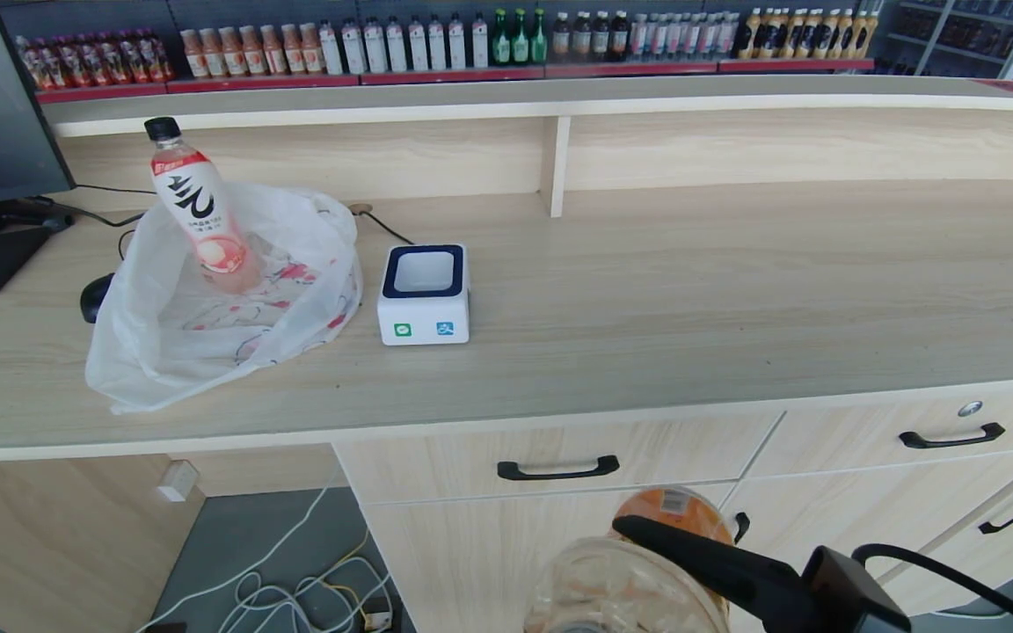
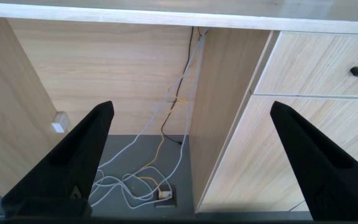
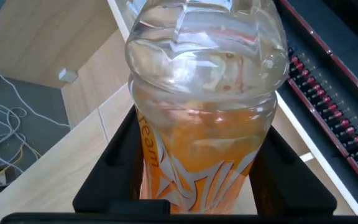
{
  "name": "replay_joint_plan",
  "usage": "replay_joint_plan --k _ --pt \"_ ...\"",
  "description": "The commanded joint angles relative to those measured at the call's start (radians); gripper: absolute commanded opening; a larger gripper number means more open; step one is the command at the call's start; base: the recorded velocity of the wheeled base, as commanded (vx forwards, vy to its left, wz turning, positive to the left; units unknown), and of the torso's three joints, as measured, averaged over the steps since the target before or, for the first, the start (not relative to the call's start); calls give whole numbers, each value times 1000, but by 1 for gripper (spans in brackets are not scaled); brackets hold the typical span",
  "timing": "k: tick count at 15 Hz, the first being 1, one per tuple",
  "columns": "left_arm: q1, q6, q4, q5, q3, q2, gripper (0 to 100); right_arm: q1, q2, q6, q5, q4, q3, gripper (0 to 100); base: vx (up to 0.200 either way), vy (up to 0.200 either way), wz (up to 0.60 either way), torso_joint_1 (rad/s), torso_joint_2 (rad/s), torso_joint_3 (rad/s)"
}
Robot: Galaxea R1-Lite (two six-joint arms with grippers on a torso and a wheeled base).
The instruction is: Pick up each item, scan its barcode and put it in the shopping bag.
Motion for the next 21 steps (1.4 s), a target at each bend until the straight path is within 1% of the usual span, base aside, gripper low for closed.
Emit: replay_joint_plan --k 1,3,6,7,9,10,12,13,14,17,18,19,21 --pt "0 0 0 0 0 0 100 -7 43 8 -1 -1 -49 0 0 0 0 0 0 0" --pt "0 0 0 0 0 0 100 -7 86 60 -36 -1 -124 0 0 0 0 0 0 0" --pt "0 0 0 0 0 0 100 -4 158 229 -53 -1 -200 0 0 0 0 0 0 0" --pt "0 0 0 0 0 0 100 -4 175 255 -56 -1 -256 0 0 0 0 0 0 0" --pt "0 0 0 0 0 0 100 -6 228 350 -110 -1 -423 0 0 0 0 0 0 0" --pt "0 0 0 -1 0 0 100 -10 239 364 -122 -1 -478 0 0 0 0 0 0 0" --pt "0 0 0 0 0 0 100 -38 262 443 -133 2 -539 0 0 0 0 0 0 0" --pt "0 0 0 0 0 0 100 -67 259 469 -150 2 -546 0 0 0 0 0 0 0" --pt "0 0 0 0 0 0 100 -116 253 495 -150 2 -544 0 0 0 0 0 0 0" --pt "0 0 0 0 0 0 100 -245 241 632 -150 22 -569 0 0 0 0 0 0 0" --pt "0 0 0 0 0 0 100 -256 235 657 -148 37 -579 0 0 0 0 0 0 0" --pt "0 0 0 -1 0 0 100 -274 210 703 -147 88 -598 0 0 0 0 0 0 0" --pt "0 0 0 0 0 0 100 -320 193 733 -144 112 -608 0 0 0 0 0 0 0"
